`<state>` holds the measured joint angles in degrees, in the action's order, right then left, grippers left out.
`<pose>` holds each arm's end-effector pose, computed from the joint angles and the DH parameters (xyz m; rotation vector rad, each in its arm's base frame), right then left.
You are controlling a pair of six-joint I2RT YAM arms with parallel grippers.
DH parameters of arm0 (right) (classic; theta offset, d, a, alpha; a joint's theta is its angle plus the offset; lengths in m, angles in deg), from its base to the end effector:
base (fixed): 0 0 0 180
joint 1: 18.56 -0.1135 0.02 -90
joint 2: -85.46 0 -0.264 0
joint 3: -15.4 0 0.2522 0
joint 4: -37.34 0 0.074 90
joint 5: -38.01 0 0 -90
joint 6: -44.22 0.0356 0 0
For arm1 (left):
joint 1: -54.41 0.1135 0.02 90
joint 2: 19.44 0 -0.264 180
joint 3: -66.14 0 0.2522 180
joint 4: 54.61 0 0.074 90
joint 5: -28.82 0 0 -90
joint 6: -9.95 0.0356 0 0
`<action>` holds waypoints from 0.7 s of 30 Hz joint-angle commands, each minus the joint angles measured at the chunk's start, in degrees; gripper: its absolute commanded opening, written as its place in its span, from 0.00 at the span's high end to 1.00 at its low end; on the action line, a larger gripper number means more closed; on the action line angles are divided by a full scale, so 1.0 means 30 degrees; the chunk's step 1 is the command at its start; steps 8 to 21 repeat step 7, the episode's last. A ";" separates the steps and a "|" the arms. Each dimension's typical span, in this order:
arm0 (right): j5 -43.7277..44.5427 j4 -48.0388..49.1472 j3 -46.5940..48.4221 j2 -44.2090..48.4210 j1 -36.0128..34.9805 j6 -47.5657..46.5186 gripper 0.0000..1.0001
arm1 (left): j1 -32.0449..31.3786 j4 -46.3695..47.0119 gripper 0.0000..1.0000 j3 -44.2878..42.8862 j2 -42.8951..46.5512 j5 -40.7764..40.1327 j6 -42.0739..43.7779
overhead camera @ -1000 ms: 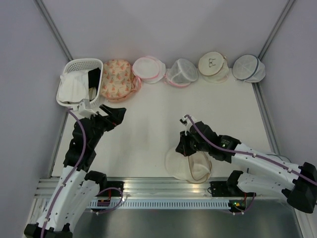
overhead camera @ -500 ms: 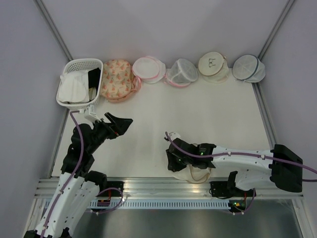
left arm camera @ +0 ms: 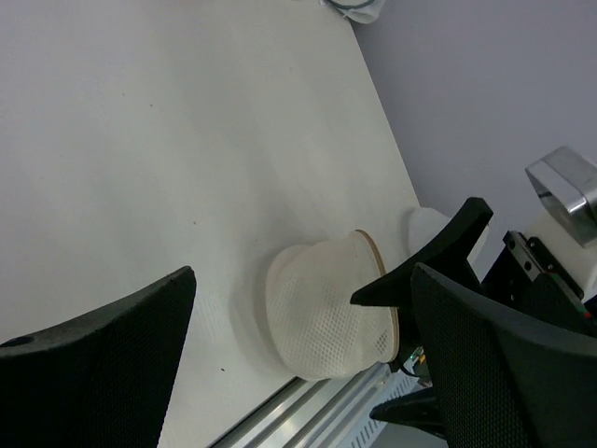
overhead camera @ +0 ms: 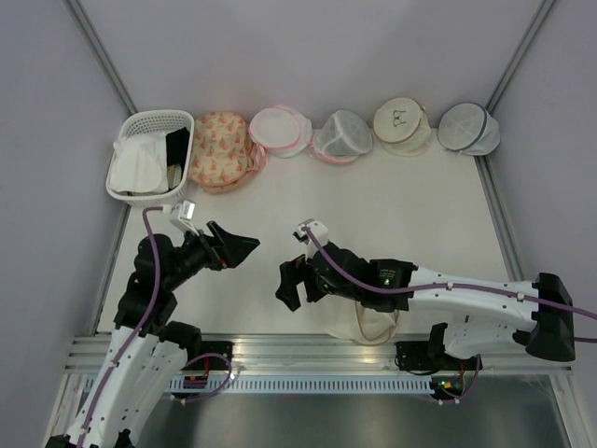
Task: Unzip the laundry bag and remove the bra
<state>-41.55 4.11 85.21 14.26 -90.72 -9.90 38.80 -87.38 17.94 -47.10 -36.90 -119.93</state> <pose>0.0909 0.2615 0.2954 -0.6109 2.2185 0.8527 0.1178 -0.0481 0.3020 -0.0758 1.8938 -1.0566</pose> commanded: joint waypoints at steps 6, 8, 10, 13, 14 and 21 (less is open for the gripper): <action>0.3757 -0.0309 0.1326 0.0120 -0.0028 -0.0299 0.02 | -0.0097 -0.0521 0.00 -0.0504 0.0226 0.2193 0.1222; 0.3786 -0.0425 0.1355 0.0033 0.0001 -0.0328 0.02 | -0.0097 -0.0550 0.00 -0.0475 0.0226 0.2309 0.1222; 0.3786 -0.0425 0.1355 0.0033 0.0001 -0.0328 0.02 | -0.0097 -0.0550 0.00 -0.0475 0.0226 0.2309 0.1222; 0.3786 -0.0425 0.1355 0.0033 0.0001 -0.0328 0.02 | -0.0097 -0.0550 0.00 -0.0475 0.0226 0.2309 0.1222; 0.3786 -0.0425 0.1355 0.0033 0.0001 -0.0328 0.02 | -0.0097 -0.0550 0.00 -0.0475 0.0226 0.2309 0.1222; 0.3786 -0.0425 0.1355 0.0033 0.0001 -0.0328 0.02 | -0.0097 -0.0550 0.00 -0.0475 0.0226 0.2309 0.1222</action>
